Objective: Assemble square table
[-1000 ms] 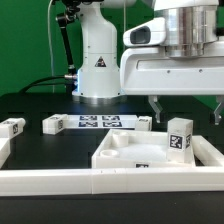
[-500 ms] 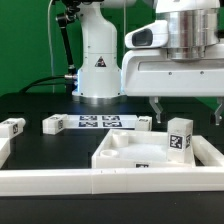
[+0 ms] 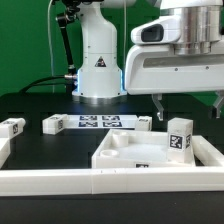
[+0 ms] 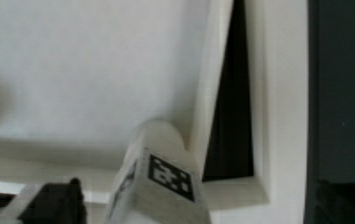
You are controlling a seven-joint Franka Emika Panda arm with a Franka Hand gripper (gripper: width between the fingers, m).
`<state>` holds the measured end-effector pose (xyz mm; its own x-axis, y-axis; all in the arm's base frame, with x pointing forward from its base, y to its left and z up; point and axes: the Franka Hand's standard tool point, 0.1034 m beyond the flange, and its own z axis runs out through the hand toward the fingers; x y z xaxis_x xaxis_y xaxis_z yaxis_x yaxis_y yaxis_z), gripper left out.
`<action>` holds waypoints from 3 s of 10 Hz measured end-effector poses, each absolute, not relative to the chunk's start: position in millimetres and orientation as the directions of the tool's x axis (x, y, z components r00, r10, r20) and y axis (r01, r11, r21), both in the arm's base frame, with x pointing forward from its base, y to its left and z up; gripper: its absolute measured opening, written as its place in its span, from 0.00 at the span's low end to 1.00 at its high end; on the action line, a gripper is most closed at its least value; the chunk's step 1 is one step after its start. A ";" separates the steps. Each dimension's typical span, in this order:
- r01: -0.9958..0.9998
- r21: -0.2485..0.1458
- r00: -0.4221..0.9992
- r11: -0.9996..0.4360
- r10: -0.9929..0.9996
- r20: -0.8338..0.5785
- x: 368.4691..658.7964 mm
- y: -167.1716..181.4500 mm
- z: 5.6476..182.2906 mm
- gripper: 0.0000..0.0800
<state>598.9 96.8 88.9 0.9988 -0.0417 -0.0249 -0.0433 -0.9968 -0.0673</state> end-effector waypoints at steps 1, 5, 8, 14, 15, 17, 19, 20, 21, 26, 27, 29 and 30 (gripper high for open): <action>-0.070 -0.068 0.997 -0.995 -0.068 -0.028 596.2 92.2 87.6 0.81; -0.068 -0.066 0.997 -0.996 -0.066 -0.030 594.2 91.8 86.1 0.81; -0.073 -0.068 0.997 -0.995 -0.072 -0.015 550.2 85.0 82.8 0.81; -0.076 -0.059 0.996 -0.995 -0.074 -0.041 506.3 80.0 72.6 0.81; -0.084 -0.058 0.995 -0.995 -0.081 -0.053 497.7 76.8 70.8 0.81; -0.107 -0.051 0.991 -0.993 -0.103 -0.081 480.3 66.1 64.4 0.81; -0.174 -0.068 0.980 -0.982 -0.166 -0.114 459.8 59.7 58.7 0.81; -0.170 -0.064 0.979 -0.983 -0.161 -0.121 452.3 60.2 57.4 0.81; -0.167 -0.062 0.979 -0.984 -0.158 -0.125 443.8 60.8 56.1 0.81; -0.330 -0.067 0.924 -0.942 -0.308 -0.226 419.1 51.4 49.5 0.81; -0.357 -0.075 0.912 -0.931 -0.331 -0.242 420.8 51.7 49.3 0.81; -0.357 -0.073 0.912 -0.931 -0.330 -0.244 420.8 53.6 47.3 0.81; -0.357 -0.073 0.912 -0.931 -0.330 -0.244 420.7 53.4 47.2 0.81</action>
Offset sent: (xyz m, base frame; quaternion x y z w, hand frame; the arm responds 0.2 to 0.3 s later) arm 0.0000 0.0000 0.0000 0.0000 0.0000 0.0000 1.0000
